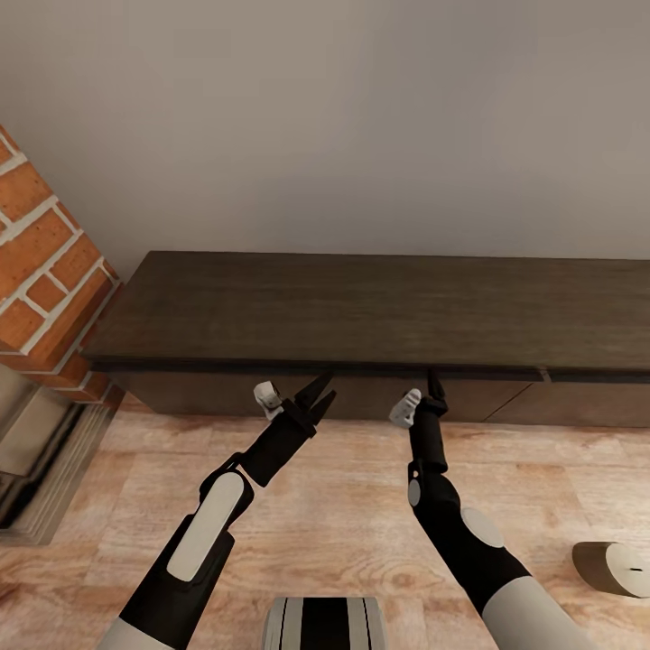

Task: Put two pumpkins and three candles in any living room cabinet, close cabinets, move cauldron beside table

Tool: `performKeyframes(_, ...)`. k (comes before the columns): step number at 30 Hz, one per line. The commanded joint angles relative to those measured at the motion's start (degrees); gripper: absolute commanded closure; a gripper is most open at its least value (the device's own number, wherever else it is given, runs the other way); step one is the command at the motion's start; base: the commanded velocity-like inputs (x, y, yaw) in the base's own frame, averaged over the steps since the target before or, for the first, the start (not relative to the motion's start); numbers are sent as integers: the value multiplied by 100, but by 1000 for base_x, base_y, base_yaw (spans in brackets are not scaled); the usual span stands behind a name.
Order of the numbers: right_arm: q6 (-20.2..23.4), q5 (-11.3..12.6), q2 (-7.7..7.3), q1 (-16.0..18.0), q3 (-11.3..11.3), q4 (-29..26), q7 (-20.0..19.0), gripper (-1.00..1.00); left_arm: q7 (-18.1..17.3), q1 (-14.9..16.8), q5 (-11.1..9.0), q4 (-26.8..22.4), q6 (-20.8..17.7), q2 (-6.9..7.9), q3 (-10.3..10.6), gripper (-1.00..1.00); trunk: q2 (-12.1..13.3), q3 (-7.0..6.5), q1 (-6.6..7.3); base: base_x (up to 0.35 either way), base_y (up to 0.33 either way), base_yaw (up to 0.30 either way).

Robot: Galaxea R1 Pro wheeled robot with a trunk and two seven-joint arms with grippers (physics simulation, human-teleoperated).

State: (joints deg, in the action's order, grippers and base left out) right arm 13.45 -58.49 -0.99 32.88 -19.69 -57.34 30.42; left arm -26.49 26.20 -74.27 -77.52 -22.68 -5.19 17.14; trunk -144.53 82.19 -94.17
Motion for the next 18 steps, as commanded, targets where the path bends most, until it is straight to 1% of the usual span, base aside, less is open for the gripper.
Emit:
performKeyframes(1,0,1,1,0,0,5,-27,-100,1,0,0,0,0,0,0,-100,0,0,0,0,0,0)
performKeyframes(9,-36,4,2,0,16,55,-111,-100,-1,0,1,0,0,0,0,-100,0,0,0,0,0,0)
performKeyframes(18,-65,19,2,28,18,470,-124,-100,-4,0,0,-7,0,0,0,-100,0,0,0,0,0,0)
